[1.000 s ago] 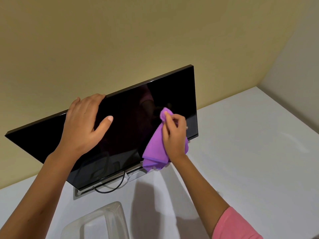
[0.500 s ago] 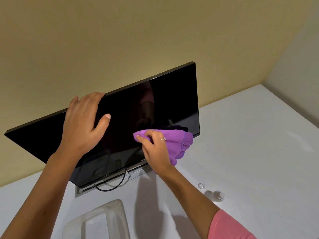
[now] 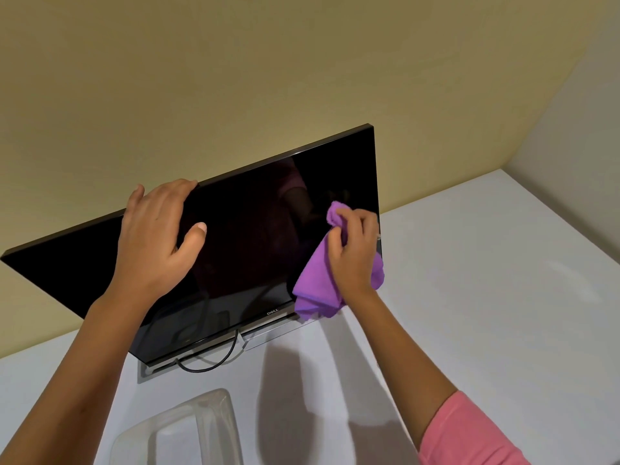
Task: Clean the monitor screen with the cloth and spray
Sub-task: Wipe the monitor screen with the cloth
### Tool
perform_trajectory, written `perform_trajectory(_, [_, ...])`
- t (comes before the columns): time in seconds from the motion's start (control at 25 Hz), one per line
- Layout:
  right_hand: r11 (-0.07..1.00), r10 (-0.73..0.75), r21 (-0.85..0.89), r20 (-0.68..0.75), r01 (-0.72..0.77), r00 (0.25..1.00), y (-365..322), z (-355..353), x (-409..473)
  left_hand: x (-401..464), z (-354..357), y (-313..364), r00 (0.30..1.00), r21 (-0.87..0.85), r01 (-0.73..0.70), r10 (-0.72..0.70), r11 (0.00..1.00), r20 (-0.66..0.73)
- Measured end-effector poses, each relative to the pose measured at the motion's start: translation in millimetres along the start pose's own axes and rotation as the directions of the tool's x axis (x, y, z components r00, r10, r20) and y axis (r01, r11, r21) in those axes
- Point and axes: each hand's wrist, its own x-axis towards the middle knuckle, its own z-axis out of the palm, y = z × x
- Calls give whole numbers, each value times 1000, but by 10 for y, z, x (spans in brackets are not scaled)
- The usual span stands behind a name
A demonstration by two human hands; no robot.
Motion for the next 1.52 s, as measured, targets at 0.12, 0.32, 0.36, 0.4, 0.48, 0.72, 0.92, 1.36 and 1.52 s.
perform_trajectory(0.12, [1000,-29,2,-88,29,996,-50,-115,368,4,12,9,1000,-1,2,-2,1000,-5])
perform_trajectory(0.32, [997,-61,-53,-134,54,989,-57,-167,576,24,31,-1,1000,-27,23,-23,999,-17])
perform_trajectory(0.36, [998,-35,-61,-127,28,991,-4,-167,524,24,35,0,1000,-25,21,-22,999,-16])
perform_trajectory(0.4, [998,3,-64,-120,-11,993,64,-169,452,25,40,-1,1000,-23,20,-20,1000,-15])
perform_trajectory(0.48, [993,88,-74,-94,-95,992,225,-175,268,34,43,-8,1000,-21,18,-19,1000,-12])
perform_trajectory(0.72, [923,361,-125,-43,-363,932,644,-177,-288,31,51,-13,999,-4,27,-27,1000,-19])
perform_trajectory(0.92, [893,405,-211,-15,-398,914,738,-196,-403,38,48,-10,999,5,26,-26,1000,-19])
perform_trajectory(1.36, [938,261,-297,274,-177,926,436,105,-942,31,58,-19,999,3,12,-12,1000,-37])
perform_trajectory(1.52, [948,198,-306,358,-85,913,462,117,-973,35,63,-35,999,-1,14,-14,1000,-38])
